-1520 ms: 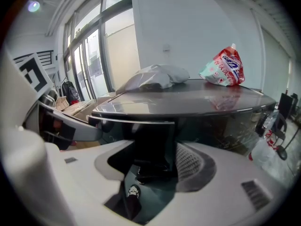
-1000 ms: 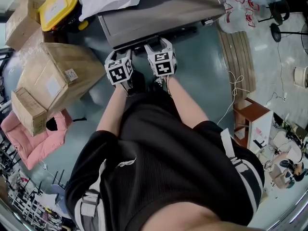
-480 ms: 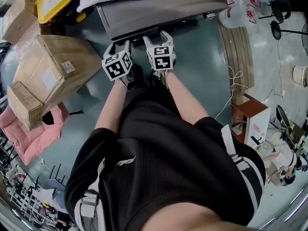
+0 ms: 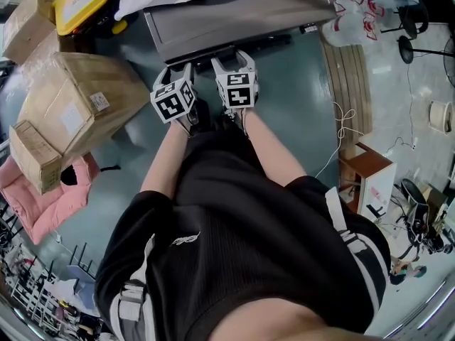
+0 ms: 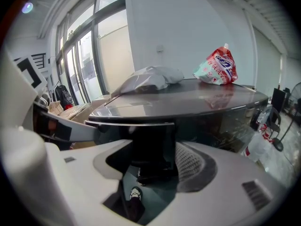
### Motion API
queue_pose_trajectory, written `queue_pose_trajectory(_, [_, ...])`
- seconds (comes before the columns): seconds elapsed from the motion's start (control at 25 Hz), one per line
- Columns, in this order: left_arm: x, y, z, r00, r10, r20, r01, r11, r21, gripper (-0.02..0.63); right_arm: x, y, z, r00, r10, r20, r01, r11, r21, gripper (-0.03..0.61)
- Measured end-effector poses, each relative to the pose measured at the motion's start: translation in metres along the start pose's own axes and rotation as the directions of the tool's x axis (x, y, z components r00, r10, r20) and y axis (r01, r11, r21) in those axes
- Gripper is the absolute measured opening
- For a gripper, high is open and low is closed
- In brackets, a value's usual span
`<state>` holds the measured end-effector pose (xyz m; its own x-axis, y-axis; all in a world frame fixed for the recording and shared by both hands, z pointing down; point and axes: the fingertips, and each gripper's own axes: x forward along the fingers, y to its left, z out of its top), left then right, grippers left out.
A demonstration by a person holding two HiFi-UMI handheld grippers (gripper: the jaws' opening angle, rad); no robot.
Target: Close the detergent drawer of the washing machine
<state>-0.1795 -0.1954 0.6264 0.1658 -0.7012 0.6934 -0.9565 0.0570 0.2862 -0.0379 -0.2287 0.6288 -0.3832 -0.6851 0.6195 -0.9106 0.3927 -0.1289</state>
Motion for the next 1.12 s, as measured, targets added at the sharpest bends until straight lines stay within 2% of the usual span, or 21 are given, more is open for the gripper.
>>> queue_pose_trajectory(0.48, [0.002,0.0,0.002,0.999,-0.001,-0.051,0.0,1.0,-0.025,0.284,0.004,0.0,0.002,1.0,0.006,-0.026,-0.006,1.0,-0.011,0.278])
queue_pose_trajectory(1.12, [0.007,0.003,0.006,0.999,0.012,-0.052,-0.014,0.999,-0.045,0.285,0.01,0.002,0.005,0.998,-0.015,-0.058,0.016,1.0,0.005,0.275])
